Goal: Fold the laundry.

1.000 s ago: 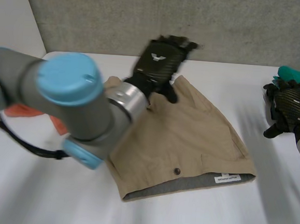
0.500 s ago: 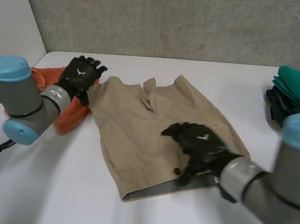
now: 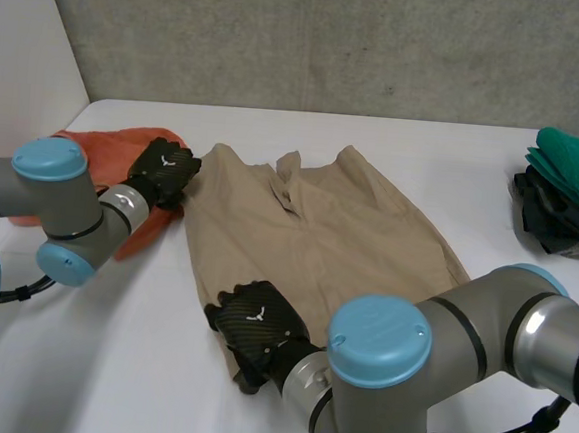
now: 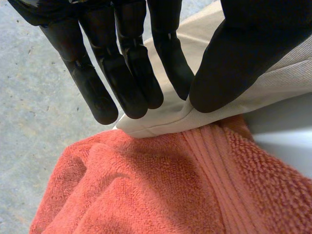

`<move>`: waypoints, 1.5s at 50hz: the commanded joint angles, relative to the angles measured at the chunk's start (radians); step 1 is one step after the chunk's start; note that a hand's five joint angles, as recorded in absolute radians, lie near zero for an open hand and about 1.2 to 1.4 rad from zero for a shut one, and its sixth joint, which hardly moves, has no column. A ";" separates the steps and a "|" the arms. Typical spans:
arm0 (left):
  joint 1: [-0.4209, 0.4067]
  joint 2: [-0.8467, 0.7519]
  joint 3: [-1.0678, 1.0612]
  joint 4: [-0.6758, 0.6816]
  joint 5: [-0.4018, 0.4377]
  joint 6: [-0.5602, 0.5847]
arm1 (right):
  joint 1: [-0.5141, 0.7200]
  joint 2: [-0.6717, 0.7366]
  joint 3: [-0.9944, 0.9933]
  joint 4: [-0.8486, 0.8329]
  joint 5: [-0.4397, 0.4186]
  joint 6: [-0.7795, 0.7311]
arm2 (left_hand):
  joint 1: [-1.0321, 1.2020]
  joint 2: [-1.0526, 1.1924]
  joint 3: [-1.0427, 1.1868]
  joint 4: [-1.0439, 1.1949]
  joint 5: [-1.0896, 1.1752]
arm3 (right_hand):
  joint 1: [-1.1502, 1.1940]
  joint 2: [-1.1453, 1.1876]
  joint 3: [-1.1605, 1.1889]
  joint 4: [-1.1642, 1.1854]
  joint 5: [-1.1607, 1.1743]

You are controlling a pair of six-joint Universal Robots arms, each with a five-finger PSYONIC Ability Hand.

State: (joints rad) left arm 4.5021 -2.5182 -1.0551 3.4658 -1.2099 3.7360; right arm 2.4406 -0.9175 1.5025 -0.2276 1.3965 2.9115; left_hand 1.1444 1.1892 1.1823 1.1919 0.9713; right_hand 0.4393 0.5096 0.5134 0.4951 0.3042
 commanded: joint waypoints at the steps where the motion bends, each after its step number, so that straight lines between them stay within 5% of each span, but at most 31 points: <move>1: -0.006 0.016 -0.016 0.032 -0.025 -0.001 | 0.001 0.012 -0.016 -0.009 0.056 -0.034 | 0.252 0.207 0.214 0.204 0.250 | 0.956 0.886 0.882 0.900 0.917; 13: -0.078 0.358 -0.156 0.006 -0.155 -0.024 | -0.156 -0.277 0.024 -0.009 0.134 -0.025 | 0.252 0.207 0.214 0.204 0.250 | 0.957 0.887 0.883 0.901 0.918; 18: -0.121 0.582 -0.235 -0.048 -0.157 -0.093 | -0.322 -0.472 -0.011 0.069 0.098 -0.026 | 0.252 0.207 0.214 0.204 0.250 | 0.957 0.887 0.883 0.901 0.918; 28: -0.198 0.946 -0.269 -0.183 -0.190 -0.301 | -0.517 -0.593 -0.139 0.180 0.001 0.018 | 0.252 0.207 0.214 0.204 0.250 | 0.957 0.887 0.883 0.901 0.918; 37: -0.256 0.908 -0.319 -0.249 -0.264 -0.343 | -0.609 -0.578 -0.168 0.251 -0.047 0.045 | 0.252 0.207 0.214 0.204 0.250 | 0.957 0.887 0.883 0.901 0.918; 52: -0.360 0.454 -0.292 -0.249 -0.290 -0.366 | -0.657 -0.196 -0.200 0.427 -0.113 -0.027 | 0.252 0.207 0.214 0.204 0.250 | 0.957 0.887 0.883 0.901 0.918; 53: -0.360 0.441 -0.289 -0.249 -0.292 -0.366 | -0.657 -0.184 -0.200 0.436 -0.111 -0.041 | 0.252 0.207 0.214 0.204 0.250 | 0.888 0.818 0.814 0.832 0.849; 55: -0.359 0.418 -0.286 -0.249 -0.304 -0.364 | -0.658 -0.169 -0.200 0.459 -0.100 -0.080 | 0.252 0.207 0.214 0.204 0.250 | 0.285 0.215 0.211 0.229 0.246; 57: -0.357 0.412 -0.286 -0.251 -0.316 -0.364 | -0.658 -0.173 -0.202 0.477 -0.081 -0.106 | 0.252 0.207 0.214 0.204 0.250 | 0.054 -0.016 -0.020 -0.001 0.015; 63: -0.353 0.423 -0.304 -0.254 -0.338 -0.361 | -0.655 -0.241 -0.231 0.490 -0.025 -0.087 | 0.252 0.207 0.214 0.204 0.250 | -0.125 -0.195 -0.199 -0.181 -0.165; 75: -0.354 0.547 -0.387 -0.254 -0.333 -0.361 | -0.658 -0.368 -0.309 0.496 0.073 0.080 | 0.252 0.207 0.214 0.204 0.250 | -0.128 -0.199 -0.202 -0.184 -0.168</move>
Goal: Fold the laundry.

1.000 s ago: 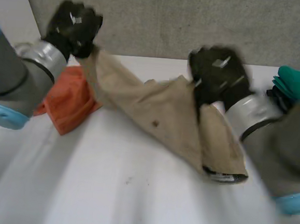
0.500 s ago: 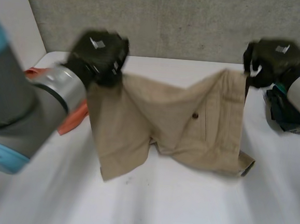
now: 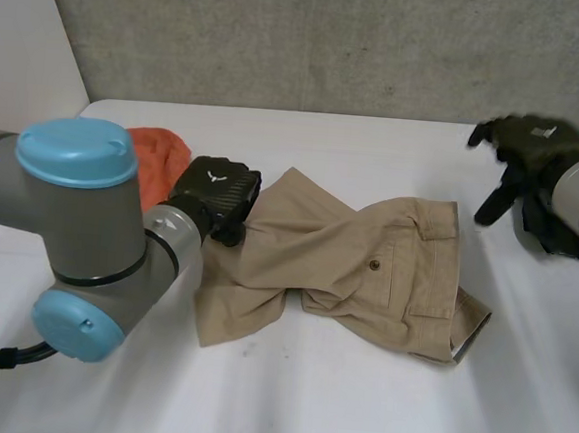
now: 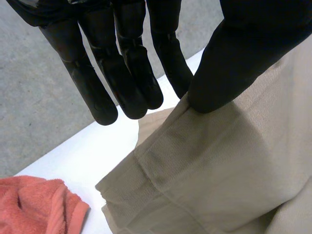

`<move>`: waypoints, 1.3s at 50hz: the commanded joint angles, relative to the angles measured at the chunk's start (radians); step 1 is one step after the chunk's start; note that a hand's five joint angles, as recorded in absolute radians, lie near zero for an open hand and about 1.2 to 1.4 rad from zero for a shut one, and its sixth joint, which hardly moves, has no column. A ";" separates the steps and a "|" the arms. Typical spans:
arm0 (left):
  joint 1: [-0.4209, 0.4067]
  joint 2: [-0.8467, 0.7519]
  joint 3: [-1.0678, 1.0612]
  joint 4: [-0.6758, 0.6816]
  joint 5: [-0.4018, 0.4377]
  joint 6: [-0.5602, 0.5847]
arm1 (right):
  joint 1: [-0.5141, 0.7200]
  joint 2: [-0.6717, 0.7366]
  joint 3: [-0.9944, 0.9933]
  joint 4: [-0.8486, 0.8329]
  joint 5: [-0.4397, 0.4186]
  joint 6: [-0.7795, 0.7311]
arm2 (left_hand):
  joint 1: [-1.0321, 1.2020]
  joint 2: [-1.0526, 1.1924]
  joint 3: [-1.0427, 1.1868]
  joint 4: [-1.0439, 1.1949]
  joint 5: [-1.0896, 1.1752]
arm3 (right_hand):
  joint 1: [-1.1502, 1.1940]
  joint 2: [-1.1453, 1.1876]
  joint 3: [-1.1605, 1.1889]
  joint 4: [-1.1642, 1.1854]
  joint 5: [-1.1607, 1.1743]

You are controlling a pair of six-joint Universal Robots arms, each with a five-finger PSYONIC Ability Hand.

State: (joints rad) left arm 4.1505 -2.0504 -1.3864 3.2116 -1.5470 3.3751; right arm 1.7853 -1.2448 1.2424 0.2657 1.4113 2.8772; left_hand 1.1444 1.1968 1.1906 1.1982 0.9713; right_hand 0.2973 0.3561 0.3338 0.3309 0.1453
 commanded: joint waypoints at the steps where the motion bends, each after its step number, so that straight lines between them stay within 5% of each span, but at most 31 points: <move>1: -0.003 0.085 -0.062 0.001 0.004 0.000 | -0.001 -0.038 -0.054 0.003 0.060 0.122 | 0.252 0.199 0.206 0.198 0.250 | 0.014 -0.045 -0.023 -0.020 -0.009; 20: 0.002 0.154 -0.140 0.013 0.001 0.004 | 0.114 0.392 -0.274 0.069 0.072 0.174 | 0.252 0.199 0.206 0.198 0.250 | 0.069 0.010 0.033 0.036 0.047; 21: 0.002 0.151 -0.135 0.016 0.002 0.006 | 0.114 0.410 -0.288 0.069 0.075 0.174 | 0.252 0.199 0.206 0.198 0.250 | 0.131 0.072 0.094 0.097 0.108; 25: 0.005 0.116 -0.085 0.043 0.005 0.027 | 0.117 0.488 -0.409 0.057 0.127 0.157 | 0.252 0.199 0.206 0.198 0.250 | 1.096 1.038 1.060 1.063 1.074; 28: 0.007 0.056 0.019 0.094 0.002 0.088 | 0.118 0.492 -0.489 0.020 0.155 0.145 | 0.252 0.199 0.206 0.198 0.250 | 1.099 1.040 1.062 1.065 1.076; 32: 0.026 -0.020 0.217 0.203 0.002 0.219 | 0.126 0.452 -0.574 -0.170 0.164 0.134 | 0.252 0.199 0.206 0.198 0.250 | 1.099 1.040 1.062 1.065 1.076; 36: 0.057 -0.059 0.417 0.428 0.001 0.338 | 0.141 0.360 -0.532 -0.538 0.178 0.122 | 0.252 0.199 0.206 0.198 0.250 | 1.099 1.040 1.062 1.065 1.076; 42: 0.080 -0.053 0.523 0.746 -0.002 0.345 | 0.157 0.248 -0.426 -0.967 0.204 0.037 | 0.252 0.199 0.206 0.198 0.250 | 1.099 1.040 1.062 1.065 1.076; 52: 0.085 0.016 0.327 0.734 -0.010 0.233 | 0.164 0.237 -0.362 -0.881 0.183 0.013 | 0.252 0.199 0.206 0.198 0.250 | 1.099 1.040 1.062 1.065 1.076; 65: 0.070 -0.034 -0.124 0.656 -0.005 0.230 | 0.170 0.349 -0.040 -0.706 0.135 -0.076 | 0.252 0.199 0.206 0.198 0.250 | 1.099 1.040 1.062 1.065 1.076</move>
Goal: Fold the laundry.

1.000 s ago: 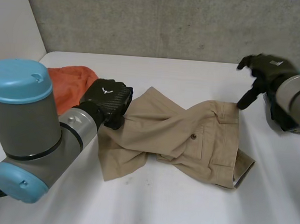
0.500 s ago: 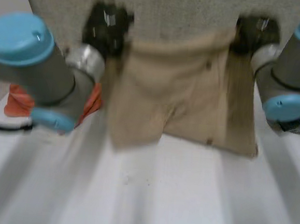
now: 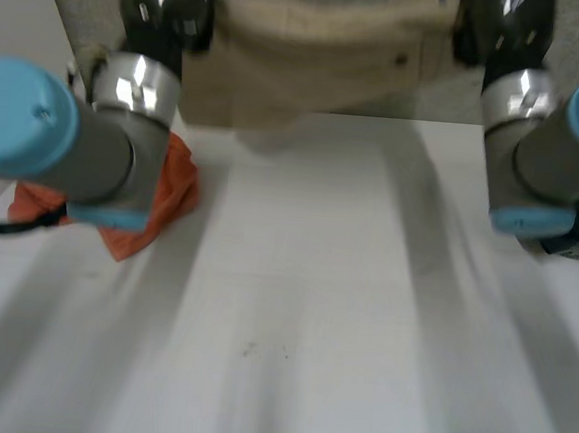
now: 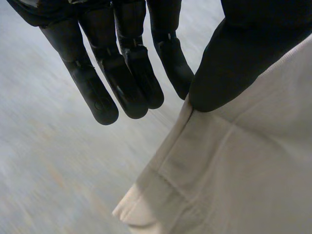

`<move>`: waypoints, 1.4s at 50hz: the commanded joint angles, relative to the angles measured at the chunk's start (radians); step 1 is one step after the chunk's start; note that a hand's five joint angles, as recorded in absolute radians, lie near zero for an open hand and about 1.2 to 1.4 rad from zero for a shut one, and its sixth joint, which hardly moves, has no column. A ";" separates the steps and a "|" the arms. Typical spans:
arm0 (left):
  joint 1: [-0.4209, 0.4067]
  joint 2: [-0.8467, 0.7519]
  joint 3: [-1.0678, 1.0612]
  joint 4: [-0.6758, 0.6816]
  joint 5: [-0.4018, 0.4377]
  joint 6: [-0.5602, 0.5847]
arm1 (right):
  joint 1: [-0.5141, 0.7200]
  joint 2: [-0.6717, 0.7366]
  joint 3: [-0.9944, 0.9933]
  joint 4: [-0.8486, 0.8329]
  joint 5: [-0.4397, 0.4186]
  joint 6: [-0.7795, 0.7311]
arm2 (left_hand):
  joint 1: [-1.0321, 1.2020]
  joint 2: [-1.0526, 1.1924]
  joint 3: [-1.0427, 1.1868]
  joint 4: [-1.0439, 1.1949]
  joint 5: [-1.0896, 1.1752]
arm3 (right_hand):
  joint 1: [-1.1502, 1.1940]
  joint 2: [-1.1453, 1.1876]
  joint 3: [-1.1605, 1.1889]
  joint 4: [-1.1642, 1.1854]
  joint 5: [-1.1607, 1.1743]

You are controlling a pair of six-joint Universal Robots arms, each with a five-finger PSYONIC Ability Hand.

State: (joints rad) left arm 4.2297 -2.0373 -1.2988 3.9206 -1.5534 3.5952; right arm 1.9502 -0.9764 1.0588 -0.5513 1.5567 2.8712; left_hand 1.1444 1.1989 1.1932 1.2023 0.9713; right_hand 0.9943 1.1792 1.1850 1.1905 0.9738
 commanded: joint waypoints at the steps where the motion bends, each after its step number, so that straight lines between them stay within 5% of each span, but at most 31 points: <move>1: -0.013 -0.058 -0.229 -0.066 -0.001 0.010 | 0.009 0.091 0.154 0.129 -0.010 -0.085 | 0.252 0.197 0.203 0.194 0.250 | 0.402 0.217 0.211 0.206 0.248; 11: -0.059 0.020 -0.405 -0.389 -0.010 0.014 | 0.030 0.078 0.273 0.392 -0.004 -0.236 | 0.252 0.197 0.203 0.194 0.250 | 0.402 0.217 0.211 0.206 0.248; 23: -0.109 0.239 -0.543 -0.756 -0.085 0.017 | 0.016 -0.200 0.498 0.611 -0.079 -0.294 | 0.252 0.197 0.203 0.194 0.250 | 0.402 0.217 0.211 0.206 0.248; 34: -0.246 0.362 -0.568 -1.268 -0.079 0.025 | -0.096 -0.450 0.788 1.100 -0.127 -0.748 | 0.252 0.197 0.203 0.194 0.250 | 0.402 0.217 0.211 0.206 0.248; 40: -0.263 0.342 -0.478 -1.177 -0.083 0.105 | -0.105 -0.466 0.756 0.999 -0.198 -0.669 | 0.252 0.197 0.203 0.194 0.250 | 0.402 0.217 0.211 0.206 0.248; 46: -0.238 0.184 -0.300 -0.936 -0.094 0.171 | -0.100 -0.342 0.664 0.823 -0.185 -0.535 | 0.252 0.197 0.203 0.194 0.250 | 0.402 0.217 0.211 0.206 0.248; 53: -0.215 -0.050 -0.070 -0.612 -0.102 0.249 | -0.086 -0.234 0.557 0.660 0.002 -0.506 | 0.252 0.197 0.203 0.194 0.250 | 0.402 0.217 0.211 0.206 0.248; 57: -0.192 -0.124 -0.016 -0.572 -0.109 0.315 | -0.067 -0.179 0.524 0.636 0.075 -0.504 | 0.238 0.183 0.189 0.180 0.236 | 0.402 0.217 0.211 0.206 0.248; 60: -0.192 -0.109 -0.042 -0.599 -0.116 0.318 | -0.057 -0.176 0.547 0.626 0.069 -0.501 | -0.570 -0.624 -0.619 -0.628 -0.571 | 0.402 0.217 0.211 0.206 0.248; 62: -0.192 -0.090 -0.059 -0.606 -0.114 0.304 | -0.059 -0.176 0.570 0.626 0.043 -0.500 | -0.736 -0.791 -0.785 -0.794 -0.738 | 0.402 0.217 0.211 0.206 0.248; 70: -0.171 0.064 -0.143 -0.728 -0.111 0.068 | -0.070 -0.191 0.601 0.628 -0.021 -0.490 | -0.761 -0.815 -0.809 -0.819 -0.762 | 0.402 0.217 0.211 0.206 0.248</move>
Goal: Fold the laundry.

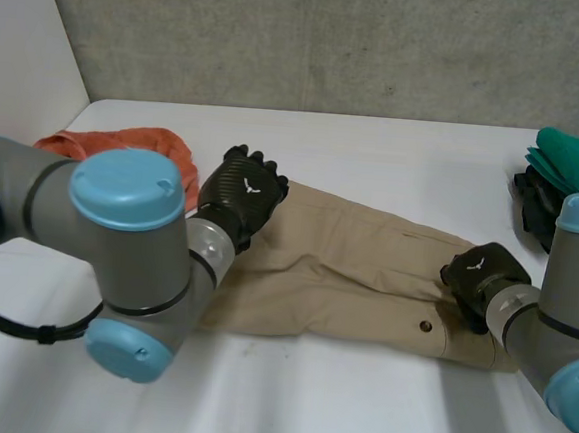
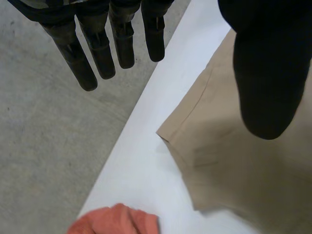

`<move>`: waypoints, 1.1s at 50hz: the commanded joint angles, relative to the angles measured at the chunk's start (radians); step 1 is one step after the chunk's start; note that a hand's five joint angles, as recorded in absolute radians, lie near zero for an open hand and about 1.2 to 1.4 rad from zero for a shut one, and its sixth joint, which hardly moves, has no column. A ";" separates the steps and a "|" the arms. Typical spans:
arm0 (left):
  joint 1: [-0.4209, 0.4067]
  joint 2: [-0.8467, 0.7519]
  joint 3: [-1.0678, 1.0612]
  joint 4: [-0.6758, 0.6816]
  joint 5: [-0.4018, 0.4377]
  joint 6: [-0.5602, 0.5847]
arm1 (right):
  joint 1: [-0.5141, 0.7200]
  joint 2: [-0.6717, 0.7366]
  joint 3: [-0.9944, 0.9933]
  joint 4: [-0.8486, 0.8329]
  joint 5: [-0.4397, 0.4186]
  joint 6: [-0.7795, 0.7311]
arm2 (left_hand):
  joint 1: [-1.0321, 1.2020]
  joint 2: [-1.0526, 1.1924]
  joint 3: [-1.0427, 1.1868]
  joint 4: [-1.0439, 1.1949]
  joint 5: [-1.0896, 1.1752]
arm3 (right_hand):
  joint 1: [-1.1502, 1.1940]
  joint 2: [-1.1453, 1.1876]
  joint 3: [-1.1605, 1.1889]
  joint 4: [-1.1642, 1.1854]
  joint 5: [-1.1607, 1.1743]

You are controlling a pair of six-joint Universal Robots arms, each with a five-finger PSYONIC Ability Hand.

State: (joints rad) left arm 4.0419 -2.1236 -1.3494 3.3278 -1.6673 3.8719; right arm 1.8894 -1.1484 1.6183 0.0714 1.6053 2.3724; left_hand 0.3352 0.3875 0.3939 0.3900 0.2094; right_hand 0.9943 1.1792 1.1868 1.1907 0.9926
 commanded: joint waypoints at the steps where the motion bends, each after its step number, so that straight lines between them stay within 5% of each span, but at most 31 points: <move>1: 0.022 0.168 -0.099 -0.161 0.004 -0.230 | -0.009 -0.033 0.051 0.005 -0.073 0.008 | 0.049 -0.004 -0.010 -0.006 0.000 | 0.402 0.217 0.209 0.206 0.229; 12: 0.060 0.232 -0.123 -0.291 0.024 -0.373 | -0.009 -0.060 0.072 -0.013 -0.074 0.008 | 0.051 -0.001 -0.007 -0.003 0.003 | 0.402 0.217 0.209 0.206 0.229; 22: 0.095 -0.025 -0.001 -0.237 0.047 -0.371 | -0.007 -0.088 0.083 -0.025 -0.074 0.008 | 0.166 0.114 0.107 0.111 0.117 | 0.402 0.217 0.209 0.206 0.229; 30: 0.103 -0.139 0.072 -0.151 0.143 -0.356 | -0.007 -0.086 0.086 -0.027 -0.074 0.008 | 0.292 0.240 0.233 0.237 0.243 | 0.402 0.217 0.209 0.206 0.229; 49: 0.100 -0.231 0.128 -0.067 0.144 -0.221 | -0.010 -0.086 0.087 -0.084 -0.074 0.008 | 1.060 1.008 1.002 1.006 1.012 | 0.402 0.217 0.209 0.206 0.229; 55: 0.101 -0.251 0.187 -0.064 0.144 -0.207 | -0.009 -0.086 0.072 -0.128 -0.074 0.008 | 1.061 1.009 1.002 1.006 1.012 | 0.402 0.217 0.209 0.206 0.229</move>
State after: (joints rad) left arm 4.1418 -2.3587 -1.2159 3.2623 -1.5230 3.6521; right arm 1.8794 -1.2348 1.7042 -0.0182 1.5314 2.3808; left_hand 1.1313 1.1941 1.1872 1.1961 0.9852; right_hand 0.9943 1.1792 1.1868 1.1907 1.0019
